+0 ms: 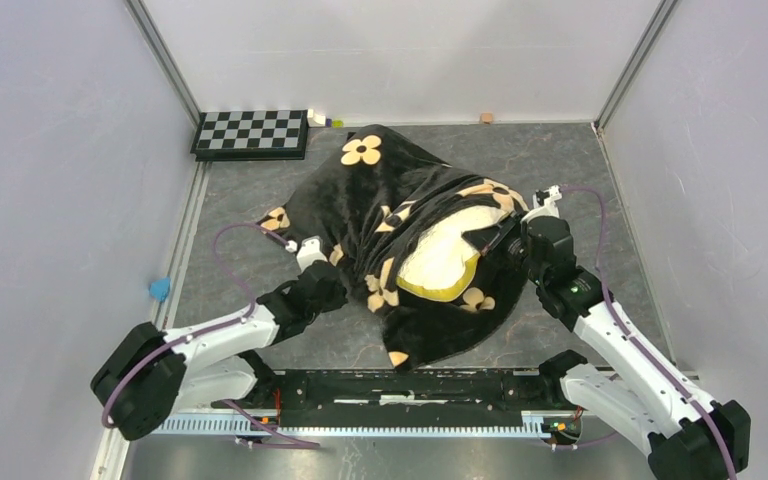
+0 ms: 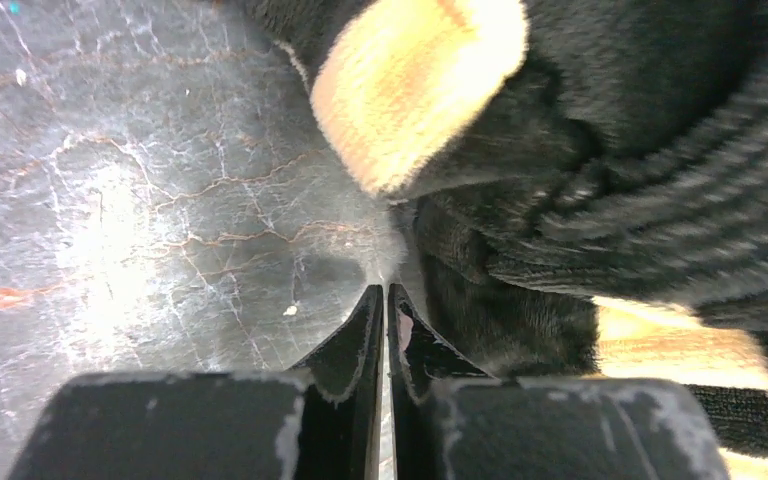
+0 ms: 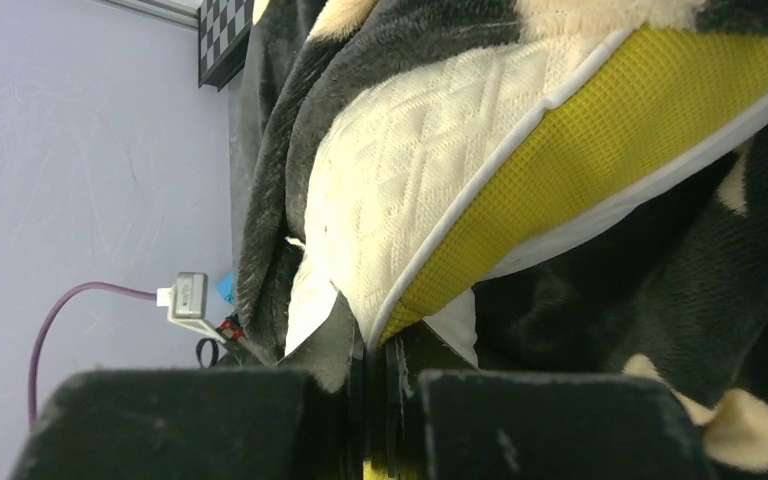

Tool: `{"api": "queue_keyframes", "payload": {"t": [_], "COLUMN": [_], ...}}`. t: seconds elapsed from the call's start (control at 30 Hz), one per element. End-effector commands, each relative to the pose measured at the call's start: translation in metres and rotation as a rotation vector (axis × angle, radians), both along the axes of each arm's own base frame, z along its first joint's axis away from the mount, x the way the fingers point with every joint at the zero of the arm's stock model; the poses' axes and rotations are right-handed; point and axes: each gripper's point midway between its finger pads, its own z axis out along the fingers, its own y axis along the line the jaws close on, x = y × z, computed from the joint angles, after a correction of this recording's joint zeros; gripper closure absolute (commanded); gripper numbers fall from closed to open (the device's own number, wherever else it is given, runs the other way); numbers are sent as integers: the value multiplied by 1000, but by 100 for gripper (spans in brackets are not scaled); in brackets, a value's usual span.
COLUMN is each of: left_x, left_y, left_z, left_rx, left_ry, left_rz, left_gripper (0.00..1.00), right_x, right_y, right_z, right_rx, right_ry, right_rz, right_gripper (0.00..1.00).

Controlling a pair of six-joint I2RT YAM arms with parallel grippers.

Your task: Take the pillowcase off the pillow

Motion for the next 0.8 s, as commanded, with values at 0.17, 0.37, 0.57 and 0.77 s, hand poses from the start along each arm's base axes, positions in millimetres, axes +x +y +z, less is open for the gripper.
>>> {"api": "queue_keyframes", "payload": {"t": [0.17,0.37,0.57,0.77], "left_x": [-9,-32,-40,-51], "left_y": [-6,-11,-36,-76], "left_z": [105,165,205,231], "left_rx": [-56,-167,-120,45], "left_ry": [-188,-271,-342,-413], "left_rz": [-192,-295,-433,-582], "left_gripper": [42,19,16,9], "right_x": [12,18,18,17], "right_y": [6,11,23,29], "right_z": [25,12,5,4], "right_rx": [118,105,138,141], "right_ry": [-137,-101,-69,-46], "right_rz": [-8,0,46,66], "right_gripper": [100,100,100,100]}}
